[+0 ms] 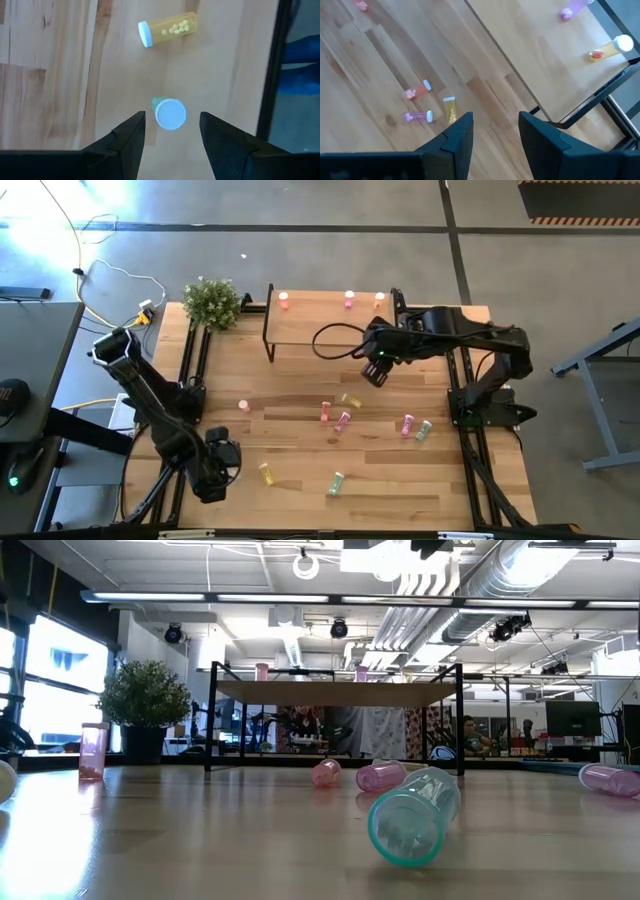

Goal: Pick and place medicine bottles onto shelf by color
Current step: Put the bottom left blue pill bottle on the shelf

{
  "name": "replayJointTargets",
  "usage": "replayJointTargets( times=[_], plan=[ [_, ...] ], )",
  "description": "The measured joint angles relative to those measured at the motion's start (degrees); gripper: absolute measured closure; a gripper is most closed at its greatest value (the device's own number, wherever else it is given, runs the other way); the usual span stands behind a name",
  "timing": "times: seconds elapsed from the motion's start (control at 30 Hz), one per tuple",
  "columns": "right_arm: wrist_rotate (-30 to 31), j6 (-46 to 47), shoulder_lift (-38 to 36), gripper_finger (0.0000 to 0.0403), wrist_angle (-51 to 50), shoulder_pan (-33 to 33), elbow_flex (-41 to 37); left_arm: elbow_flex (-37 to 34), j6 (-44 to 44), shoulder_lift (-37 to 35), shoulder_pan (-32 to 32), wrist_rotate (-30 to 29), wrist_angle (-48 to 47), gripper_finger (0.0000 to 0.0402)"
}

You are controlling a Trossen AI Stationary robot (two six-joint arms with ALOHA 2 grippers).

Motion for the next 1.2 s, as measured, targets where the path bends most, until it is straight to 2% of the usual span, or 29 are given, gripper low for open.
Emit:
replayJointTargets(
  times=[0.6,0.83,1.2],
  plan=[
    [-0.11,-1.49,-0.85,0.0253,-0.02,0.0,0.0,0.0,-1.0,7.89,0.0,1.64,3.52,0.0222],
    [-0.02,-1.98,-0.83,0.0253,-0.02,0.0,0.0,0.0,-2.34,8.5,0.0,1.51,3.94,0.0223],
    [0.15,-2.58,-0.83,0.0253,-0.02,0.0,0.0,0.0,-2.78,8.5,0.0,1.54,3.88,0.0287]
  ],
)
